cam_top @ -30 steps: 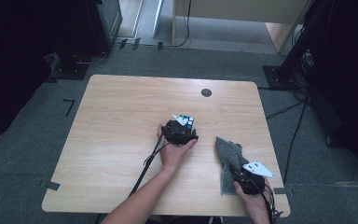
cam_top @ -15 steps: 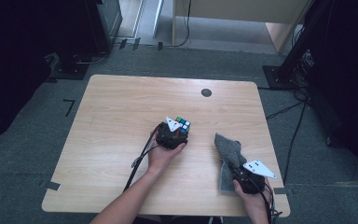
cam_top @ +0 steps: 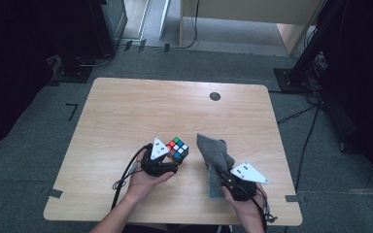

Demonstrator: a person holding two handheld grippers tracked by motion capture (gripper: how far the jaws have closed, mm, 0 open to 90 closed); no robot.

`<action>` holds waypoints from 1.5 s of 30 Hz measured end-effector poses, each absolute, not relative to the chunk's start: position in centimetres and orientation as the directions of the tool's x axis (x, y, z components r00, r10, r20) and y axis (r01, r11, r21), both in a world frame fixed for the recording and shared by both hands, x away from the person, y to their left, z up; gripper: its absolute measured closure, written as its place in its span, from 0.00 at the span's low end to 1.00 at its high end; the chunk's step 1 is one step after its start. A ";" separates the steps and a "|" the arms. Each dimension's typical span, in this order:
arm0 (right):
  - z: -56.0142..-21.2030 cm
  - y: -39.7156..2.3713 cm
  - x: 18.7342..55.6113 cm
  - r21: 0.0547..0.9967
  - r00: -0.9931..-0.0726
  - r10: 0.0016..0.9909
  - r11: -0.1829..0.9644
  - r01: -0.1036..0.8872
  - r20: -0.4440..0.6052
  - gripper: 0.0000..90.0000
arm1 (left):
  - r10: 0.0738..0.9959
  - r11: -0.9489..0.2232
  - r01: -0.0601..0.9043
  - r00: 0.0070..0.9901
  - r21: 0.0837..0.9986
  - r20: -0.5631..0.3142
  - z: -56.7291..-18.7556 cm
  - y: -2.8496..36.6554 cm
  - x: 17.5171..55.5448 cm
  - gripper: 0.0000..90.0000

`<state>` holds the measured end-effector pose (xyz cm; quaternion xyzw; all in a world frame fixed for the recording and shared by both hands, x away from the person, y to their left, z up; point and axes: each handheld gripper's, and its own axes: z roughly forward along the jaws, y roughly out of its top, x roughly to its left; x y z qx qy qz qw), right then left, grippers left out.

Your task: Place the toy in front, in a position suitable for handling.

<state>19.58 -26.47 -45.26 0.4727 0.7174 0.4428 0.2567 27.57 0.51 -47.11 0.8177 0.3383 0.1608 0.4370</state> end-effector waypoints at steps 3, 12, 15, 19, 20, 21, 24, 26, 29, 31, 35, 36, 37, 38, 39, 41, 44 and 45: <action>-44.4 -23.9 20.6 0.868 -0.463 0.881 0.151 0.474 0.100 0.83 | 0.676 -0.445 0.394 0.736 0.804 0.013 -47.2 1.2 25.5 0.37; -43.4 -17.0 21.1 0.836 -0.583 0.808 0.261 0.483 0.084 0.83 | 0.644 -0.527 0.332 0.757 0.782 0.113 -47.8 0.6 23.1 0.37; -43.5 -16.0 20.7 0.828 -0.601 0.798 0.308 0.468 0.043 0.83 | 0.639 -0.537 0.326 0.759 0.778 0.123 -47.7 0.7 22.8 0.38; -43.1 -16.0 20.4 0.838 -0.605 0.794 0.291 0.462 0.058 0.83 | 0.621 -0.539 0.275 0.769 0.796 0.155 -47.2 1.1 22.1 0.38; -43.0 -16.2 20.4 0.842 -0.597 0.801 0.284 0.458 0.054 0.83 | 0.616 -0.536 0.270 0.773 0.800 0.152 -47.2 1.1 22.0 0.38; -43.0 -16.5 20.5 0.844 -0.587 0.808 0.279 0.457 0.051 0.83 | 0.611 -0.540 0.267 0.776 0.798 0.155 -47.2 1.2 21.9 0.38; -43.2 -17.2 20.8 0.838 -0.561 0.827 0.276 0.470 0.043 0.83 | 0.612 -0.535 0.279 0.779 0.797 0.138 -47.3 1.6 22.2 0.38; -43.3 -17.2 20.8 0.836 -0.560 0.827 0.268 0.479 0.056 0.83 | 0.612 -0.536 0.281 0.779 0.796 0.137 -47.4 1.6 22.2 0.38; -43.3 -15.9 19.9 0.835 -0.608 0.793 0.308 0.457 0.041 0.82 | 0.603 -0.544 0.280 0.786 0.791 0.137 -47.6 1.0 22.1 0.38; -43.2 -15.1 19.5 0.835 -0.624 0.781 0.329 0.441 0.022 0.82 | 0.599 -0.543 0.278 0.790 0.792 0.133 -47.6 1.0 22.0 0.38; -43.2 -15.4 19.8 0.841 -0.617 0.786 0.315 0.440 0.028 0.82 | 0.598 -0.525 0.285 0.794 0.802 0.109 -47.4 1.5 22.1 0.38; -43.2 -16.1 20.1 0.843 -0.592 0.805 0.295 0.450 0.035 0.82 | 0.599 -0.523 0.286 0.794 0.803 0.107 -47.3 1.6 22.1 0.38; -43.2 -16.4 20.3 0.841 -0.583 0.812 0.288 0.458 0.040 0.82 | 0.598 -0.525 0.284 0.793 0.802 0.111 -47.3 1.7 22.2 0.38; -43.2 -16.7 20.3 0.838 -0.578 0.815 0.284 0.466 0.045 0.82 | 0.598 -0.525 0.284 0.793 0.802 0.111 -47.3 1.7 22.2 0.38; -43.2 -16.7 20.3 0.837 -0.575 0.816 0.279 0.471 0.051 0.82 | 0.596 -0.527 0.286 0.795 0.800 0.108 -47.3 1.7 22.3 0.38; -43.3 -16.5 20.1 0.836 -0.577 0.816 0.281 0.470 0.050 0.82 | 0.599 -0.525 0.292 0.794 0.800 0.103 -47.5 1.4 22.2 0.38; -43.2 -15.5 19.5 0.839 -0.616 0.786 0.305 0.450 0.045 0.82 | 0.586 -0.535 0.285 0.803 0.795 0.107 -47.6 1.0 22.0 0.38; -43.1 -14.8 19.2 0.841 -0.625 0.780 0.329 0.430 0.014 0.82 | 0.584 -0.539 0.280 0.804 0.795 0.112 -47.5 1.0 22.0 0.38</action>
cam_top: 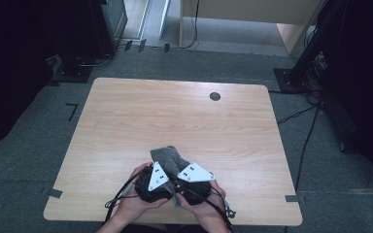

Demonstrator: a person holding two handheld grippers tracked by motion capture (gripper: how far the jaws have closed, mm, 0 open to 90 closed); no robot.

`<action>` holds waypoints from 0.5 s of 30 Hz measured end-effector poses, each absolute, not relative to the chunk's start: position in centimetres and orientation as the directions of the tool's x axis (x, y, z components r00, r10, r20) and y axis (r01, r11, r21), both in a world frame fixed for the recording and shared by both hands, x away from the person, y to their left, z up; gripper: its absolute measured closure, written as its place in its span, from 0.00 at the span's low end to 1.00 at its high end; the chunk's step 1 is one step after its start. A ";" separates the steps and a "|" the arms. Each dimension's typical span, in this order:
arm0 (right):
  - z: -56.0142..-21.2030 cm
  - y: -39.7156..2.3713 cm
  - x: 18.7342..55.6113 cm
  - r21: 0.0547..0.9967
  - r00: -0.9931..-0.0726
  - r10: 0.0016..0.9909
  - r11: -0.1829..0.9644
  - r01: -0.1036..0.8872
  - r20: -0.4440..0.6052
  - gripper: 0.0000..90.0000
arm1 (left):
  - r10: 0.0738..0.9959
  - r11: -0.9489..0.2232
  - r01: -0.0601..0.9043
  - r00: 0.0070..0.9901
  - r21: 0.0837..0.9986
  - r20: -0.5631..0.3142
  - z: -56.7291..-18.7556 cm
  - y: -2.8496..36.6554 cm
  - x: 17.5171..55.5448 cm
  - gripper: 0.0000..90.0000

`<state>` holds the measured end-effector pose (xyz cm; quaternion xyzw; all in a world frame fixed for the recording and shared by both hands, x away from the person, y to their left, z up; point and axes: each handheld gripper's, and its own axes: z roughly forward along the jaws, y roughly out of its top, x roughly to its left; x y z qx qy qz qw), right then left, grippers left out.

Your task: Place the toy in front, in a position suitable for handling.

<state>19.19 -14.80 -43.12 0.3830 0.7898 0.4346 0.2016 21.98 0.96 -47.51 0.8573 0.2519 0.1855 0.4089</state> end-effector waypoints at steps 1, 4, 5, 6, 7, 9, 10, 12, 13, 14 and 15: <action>-43.1 -14.8 19.2 0.841 -0.625 0.780 0.329 0.430 0.014 0.82 | 0.586 -0.535 0.279 0.803 0.797 0.112 -47.4 1.0 21.9 0.38; -43.0 -15.8 19.9 0.849 -0.601 0.799 0.293 0.439 0.035 0.81 | 0.589 -0.516 0.284 0.802 0.808 0.095 -47.1 1.6 22.1 0.38; -43.0 -16.4 20.1 0.847 -0.582 0.812 0.280 0.451 0.041 0.81 | 0.589 -0.516 0.284 0.802 0.808 0.095 -47.1 1.6 22.1 0.38; -43.0 -16.4 20.1 0.847 -0.582 0.812 0.280 0.451 0.041 0.81 | 0.591 -0.515 0.284 0.801 0.809 0.095 -47.1 1.7 22.2 0.38; -43.1 -16.8 20.3 0.844 -0.566 0.823 0.268 0.464 0.050 0.82 | 0.593 -0.514 0.286 0.800 0.809 0.094 -47.1 1.8 22.2 0.38; -43.1 -17.4 20.4 0.839 -0.548 0.833 0.244 0.486 0.075 0.82 | 0.598 -0.505 0.295 0.798 0.811 0.082 -47.1 1.8 22.4 0.38; -43.1 -17.1 20.0 0.841 -0.560 0.825 0.251 0.479 0.073 0.81 | 0.596 -0.508 0.296 0.799 0.809 0.081 -47.2 1.7 22.4 0.38; -43.0 -16.7 19.8 0.844 -0.579 0.812 0.262 0.469 0.070 0.81 | 0.593 -0.511 0.295 0.801 0.807 0.082 -47.3 1.4 22.3 0.38; -42.9 -15.6 19.3 0.846 -0.626 0.777 0.287 0.449 0.069 0.81 | 0.586 -0.516 0.292 0.806 0.806 0.084 -47.3 1.2 22.2 0.38; -42.9 -15.6 19.3 0.846 -0.626 0.777 0.287 0.449 0.069 0.81 | 0.582 -0.522 0.285 0.808 0.804 0.092 -47.3 1.1 22.1 0.38; -42.9 -15.0 19.1 0.847 -0.632 0.774 0.301 0.438 0.052 0.81 | 0.578 -0.528 0.279 0.810 0.802 0.099 -47.3 1.0 21.9 0.38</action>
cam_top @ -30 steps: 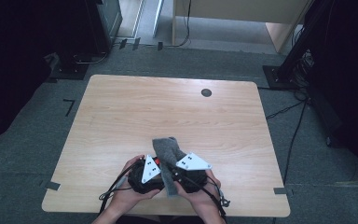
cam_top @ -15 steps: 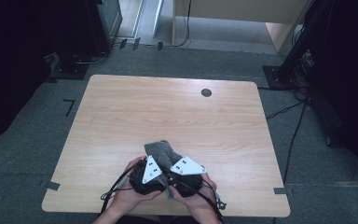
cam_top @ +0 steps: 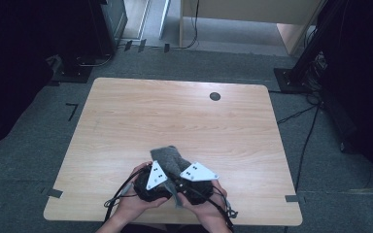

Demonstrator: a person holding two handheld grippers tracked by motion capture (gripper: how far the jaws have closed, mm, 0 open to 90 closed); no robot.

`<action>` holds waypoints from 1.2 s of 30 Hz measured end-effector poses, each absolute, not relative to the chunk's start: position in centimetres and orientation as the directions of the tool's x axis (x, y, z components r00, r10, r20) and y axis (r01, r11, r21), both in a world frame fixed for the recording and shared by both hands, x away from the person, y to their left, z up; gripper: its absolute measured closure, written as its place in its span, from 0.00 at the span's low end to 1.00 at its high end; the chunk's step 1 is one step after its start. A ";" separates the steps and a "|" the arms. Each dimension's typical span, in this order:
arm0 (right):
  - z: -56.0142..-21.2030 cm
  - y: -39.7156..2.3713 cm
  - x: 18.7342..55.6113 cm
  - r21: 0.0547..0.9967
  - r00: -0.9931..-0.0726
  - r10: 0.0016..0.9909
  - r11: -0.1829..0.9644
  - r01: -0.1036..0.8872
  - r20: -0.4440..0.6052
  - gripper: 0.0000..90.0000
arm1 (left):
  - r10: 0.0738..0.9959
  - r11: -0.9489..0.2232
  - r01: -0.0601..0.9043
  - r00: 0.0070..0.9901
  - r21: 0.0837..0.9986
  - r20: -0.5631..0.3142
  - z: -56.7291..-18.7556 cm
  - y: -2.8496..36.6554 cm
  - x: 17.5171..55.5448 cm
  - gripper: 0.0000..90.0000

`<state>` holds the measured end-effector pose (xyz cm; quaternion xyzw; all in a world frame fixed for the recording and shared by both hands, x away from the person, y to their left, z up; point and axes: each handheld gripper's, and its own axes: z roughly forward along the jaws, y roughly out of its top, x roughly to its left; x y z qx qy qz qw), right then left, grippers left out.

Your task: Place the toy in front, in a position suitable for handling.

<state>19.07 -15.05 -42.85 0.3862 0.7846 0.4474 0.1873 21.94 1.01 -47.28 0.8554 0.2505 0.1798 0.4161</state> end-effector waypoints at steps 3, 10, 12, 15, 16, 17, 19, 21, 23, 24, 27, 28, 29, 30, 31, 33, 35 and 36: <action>-42.8 -14.9 19.3 0.849 -0.629 0.776 0.302 0.433 0.045 0.81 | 0.577 -0.520 0.272 0.811 0.810 0.097 -47.1 1.3 21.9 0.38; -42.7 -17.1 20.0 0.848 -0.562 0.823 0.241 0.471 0.078 0.81 | 0.584 -0.505 0.280 0.807 0.816 0.086 -46.9 1.7 22.2 0.38; -42.8 -16.4 19.8 0.849 -0.585 0.808 0.258 0.462 0.072 0.81 | 0.576 -0.516 0.276 0.812 0.811 0.090 -47.1 1.3 22.1 0.38; -42.8 -14.8 19.2 0.850 -0.625 0.780 0.310 0.426 0.029 0.80 | 0.564 -0.534 0.258 0.818 0.805 0.112 -47.2 1.0 21.8 0.38; -42.8 -14.9 19.4 0.852 -0.623 0.782 0.305 0.425 0.031 0.80 | 0.565 -0.530 0.259 0.818 0.807 0.109 -47.1 1.1 21.8 0.38; -42.8 -14.9 19.4 0.852 -0.623 0.782 0.305 0.425 0.031 0.80 | 0.565 -0.530 0.259 0.818 0.807 0.109 -47.1 1.1 21.8 0.38; -43.0 -16.2 20.2 0.857 -0.582 0.811 0.259 0.447 0.058 0.79 | 0.573 -0.520 0.271 0.814 0.810 0.095 -47.1 1.6 22.2 0.38; -43.1 -16.7 20.5 0.852 -0.563 0.823 0.242 0.463 0.072 0.79 | 0.578 -0.518 0.275 0.810 0.809 0.095 -47.1 1.8 22.3 0.38; -43.2 -17.0 20.5 0.847 -0.558 0.825 0.227 0.481 0.096 0.79 | 0.580 -0.513 0.287 0.810 0.809 0.081 -47.3 1.8 22.4 0.38; -43.2 -16.8 20.3 0.849 -0.567 0.819 0.234 0.474 0.091 0.79 | 0.582 -0.511 0.292 0.809 0.809 0.076 -47.4 1.6 22.4 0.38; -43.3 -14.6 19.3 0.855 -0.618 0.786 0.306 0.418 0.021 0.79 | 0.558 -0.531 0.272 0.825 0.802 0.089 -47.5 0.8 21.7 0.38; -43.3 -14.4 19.3 0.856 -0.616 0.788 0.311 0.412 0.010 0.79 | 0.559 -0.522 0.272 0.825 0.808 0.083 -47.5 0.7 21.7 0.38; -43.3 -14.5 19.5 0.861 -0.612 0.791 0.299 0.410 0.017 0.79 | 0.556 -0.522 0.271 0.827 0.809 0.082 -47.4 0.8 21.7 0.38; -43.3 -14.5 19.5 0.861 -0.612 0.791 0.299 0.410 0.017 0.79 | 0.556 -0.522 0.271 0.827 0.809 0.082 -47.4 0.8 21.7 0.38; -43.3 -15.0 19.7 0.866 -0.603 0.798 0.281 0.413 0.028 0.79 | 0.557 -0.520 0.272 0.827 0.810 0.079 -47.3 1.0 21.8 0.38; -43.5 -16.0 20.2 0.874 -0.561 0.826 0.232 0.427 0.055 0.79 | 0.566 -0.518 0.273 0.820 0.810 0.086 -47.2 1.4 22.0 0.38; -43.5 -16.5 20.3 0.871 -0.544 0.835 0.205 0.447 0.082 0.79 | 0.573 -0.511 0.284 0.816 0.811 0.075 -47.2 1.6 22.3 0.38; -43.5 -16.2 19.9 0.871 -0.572 0.816 0.224 0.438 0.078 0.79 | 0.577 -0.506 0.289 0.813 0.813 0.071 -47.3 1.5 22.3 0.38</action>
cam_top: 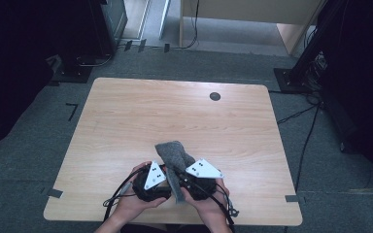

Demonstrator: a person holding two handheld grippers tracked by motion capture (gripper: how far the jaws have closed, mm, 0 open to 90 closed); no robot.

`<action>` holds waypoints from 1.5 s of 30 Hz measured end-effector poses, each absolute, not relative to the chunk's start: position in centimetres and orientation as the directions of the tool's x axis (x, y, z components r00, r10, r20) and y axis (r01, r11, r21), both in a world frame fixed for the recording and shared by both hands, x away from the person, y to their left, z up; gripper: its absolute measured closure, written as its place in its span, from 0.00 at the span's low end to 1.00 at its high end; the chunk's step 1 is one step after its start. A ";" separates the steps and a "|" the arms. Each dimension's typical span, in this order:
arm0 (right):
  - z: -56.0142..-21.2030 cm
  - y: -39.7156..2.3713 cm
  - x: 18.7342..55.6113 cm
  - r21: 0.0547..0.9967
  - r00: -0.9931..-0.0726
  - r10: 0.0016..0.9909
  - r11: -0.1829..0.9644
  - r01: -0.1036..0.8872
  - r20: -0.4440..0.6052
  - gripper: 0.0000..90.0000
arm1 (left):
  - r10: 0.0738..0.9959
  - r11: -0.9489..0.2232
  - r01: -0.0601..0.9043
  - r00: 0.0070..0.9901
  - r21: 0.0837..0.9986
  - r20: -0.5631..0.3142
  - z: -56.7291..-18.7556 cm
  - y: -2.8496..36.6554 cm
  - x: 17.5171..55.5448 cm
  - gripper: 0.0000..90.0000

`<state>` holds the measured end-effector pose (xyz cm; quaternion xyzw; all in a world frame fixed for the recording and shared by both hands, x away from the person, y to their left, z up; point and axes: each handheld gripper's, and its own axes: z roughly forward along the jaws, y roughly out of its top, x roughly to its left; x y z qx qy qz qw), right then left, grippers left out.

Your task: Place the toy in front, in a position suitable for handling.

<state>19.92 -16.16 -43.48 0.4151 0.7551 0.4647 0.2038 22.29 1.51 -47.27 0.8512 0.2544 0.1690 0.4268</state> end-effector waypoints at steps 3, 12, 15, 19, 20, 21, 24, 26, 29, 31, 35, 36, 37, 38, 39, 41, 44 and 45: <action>-43.4 -14.8 19.3 0.876 -0.617 0.785 0.258 0.407 0.056 0.79 | 0.572 -0.513 0.285 0.817 0.810 0.075 -47.3 1.2 22.1 0.38; -43.8 -16.0 19.8 0.883 -0.575 0.815 0.215 0.418 0.074 0.80 | 0.571 -0.511 0.289 0.818 0.810 0.068 -47.4 1.2 22.2 0.38; -43.8 -15.1 19.4 0.879 -0.604 0.794 0.244 0.409 0.061 0.80 | 0.567 -0.518 0.288 0.821 0.805 0.071 -47.6 1.0 22.1 0.38; -44.0 -14.8 19.6 0.887 -0.601 0.798 0.243 0.392 0.047 0.79 | 0.556 -0.519 0.280 0.828 0.807 0.071 -47.5 0.7 21.8 0.38; -44.0 -15.2 19.8 0.891 -0.582 0.812 0.230 0.391 0.046 0.79 | 0.555 -0.515 0.277 0.829 0.811 0.070 -47.3 1.0 21.9 0.38; -44.0 -15.2 19.8 0.891 -0.582 0.812 0.230 0.391 0.046 0.79 | 0.555 -0.515 0.277 0.829 0.811 0.070 -47.3 1.0 21.9 0.38; -43.9 -16.3 20.0 0.887 -0.536 0.842 0.199 0.417 0.063 0.80 | 0.569 -0.507 0.283 0.819 0.814 0.069 -47.2 1.4 22.2 0.38; -43.8 -15.7 19.5 0.884 -0.580 0.812 0.222 0.412 0.067 0.79 | 0.571 -0.511 0.287 0.818 0.810 0.071 -47.4 1.3 22.3 0.38; -43.9 -14.3 19.0 0.885 -0.614 0.789 0.261 0.386 0.035 0.79 | 0.565 -0.521 0.280 0.821 0.806 0.080 -47.4 1.1 22.1 0.38; -43.9 -14.1 19.0 0.885 -0.614 0.789 0.269 0.379 0.023 0.79 | 0.566 -0.517 0.280 0.821 0.809 0.078 -47.4 1.0 22.0 0.38; -43.8 -15.9 20.0 0.890 -0.556 0.830 0.223 0.397 0.040 0.80 | 0.570 -0.507 0.275 0.818 0.817 0.079 -47.2 1.4 22.2 0.38; -43.8 -15.9 20.0 0.890 -0.556 0.830 0.223 0.397 0.040 0.80 | 0.572 -0.506 0.277 0.816 0.817 0.078 -47.1 1.5 22.3 0.38; -43.8 -16.4 20.2 0.888 -0.546 0.836 0.210 0.408 0.053 0.80 | 0.576 -0.500 0.279 0.814 0.820 0.074 -47.1 1.7 22.4 0.38; -43.7 -16.8 20.1 0.886 -0.546 0.835 0.199 0.419 0.071 0.80 | 0.580 -0.492 0.284 0.812 0.823 0.066 -47.0 1.9 22.5 0.38; -43.6 -16.7 19.9 0.888 -0.557 0.827 0.201 0.414 0.072 0.80 | 0.582 -0.487 0.285 0.810 0.825 0.064 -47.0 1.8 22.5 0.38; -43.5 -16.1 19.5 0.890 -0.588 0.806 0.219 0.400 0.066 0.79 | 0.579 -0.491 0.280 0.813 0.825 0.069 -47.1 1.7 22.4 0.38; -43.4 -15.3 19.3 0.891 -0.608 0.793 0.244 0.384 0.045 0.79 | 0.567 -0.504 0.270 0.820 0.820 0.079 -47.1 1.4 22.1 0.38; -43.5 -15.1 19.3 0.890 -0.607 0.794 0.250 0.381 0.036 0.79 | 0.566 -0.507 0.265 0.820 0.820 0.084 -47.1 1.3 22.0 0.38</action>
